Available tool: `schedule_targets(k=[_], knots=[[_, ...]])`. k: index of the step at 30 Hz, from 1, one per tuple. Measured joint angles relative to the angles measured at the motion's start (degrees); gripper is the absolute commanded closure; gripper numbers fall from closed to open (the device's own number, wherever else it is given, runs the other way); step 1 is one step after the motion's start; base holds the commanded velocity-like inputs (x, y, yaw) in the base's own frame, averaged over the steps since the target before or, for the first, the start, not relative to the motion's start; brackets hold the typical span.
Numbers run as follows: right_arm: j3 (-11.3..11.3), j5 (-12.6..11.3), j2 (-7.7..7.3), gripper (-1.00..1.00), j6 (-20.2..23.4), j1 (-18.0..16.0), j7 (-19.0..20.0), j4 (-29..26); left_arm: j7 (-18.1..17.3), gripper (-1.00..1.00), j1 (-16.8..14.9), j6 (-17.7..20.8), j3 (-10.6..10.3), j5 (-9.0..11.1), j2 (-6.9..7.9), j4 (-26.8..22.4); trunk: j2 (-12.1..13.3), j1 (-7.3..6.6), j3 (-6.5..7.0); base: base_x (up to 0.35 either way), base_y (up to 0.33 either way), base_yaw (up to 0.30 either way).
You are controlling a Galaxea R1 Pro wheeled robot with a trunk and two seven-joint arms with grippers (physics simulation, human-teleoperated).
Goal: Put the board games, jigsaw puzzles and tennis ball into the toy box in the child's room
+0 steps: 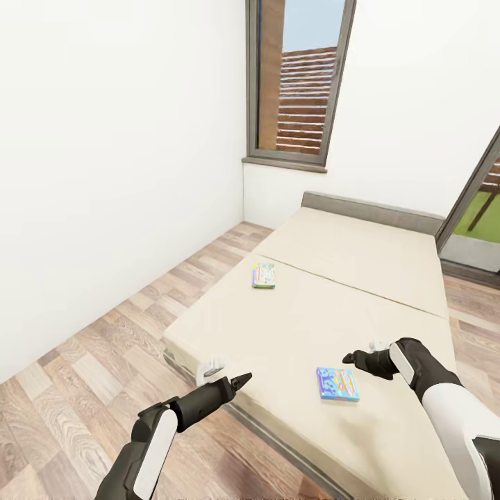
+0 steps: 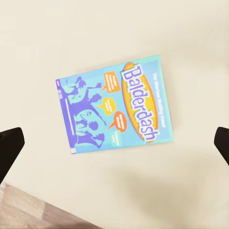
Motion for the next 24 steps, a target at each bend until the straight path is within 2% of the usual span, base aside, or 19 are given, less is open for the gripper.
schedule_targets(k=[16,24], knots=[[-0.1,-0.2,-0.13,-1.00,0.0,-0.5,0.0,0.0,-0.1,-1.00,0.1,0.0,0.0,0.1,0.00,0.0,0.0,0.00,-1.50,0.000,0.000,0.000],[-0.1,-0.1,-0.53,-1.00,0.0,-1.7,0.0,0.3,0.0,-1.00,0.2,0.0,0.0,1.3,0.03,0.0,0.0,0.00,-2.24,0.000,0.000,0.000]])
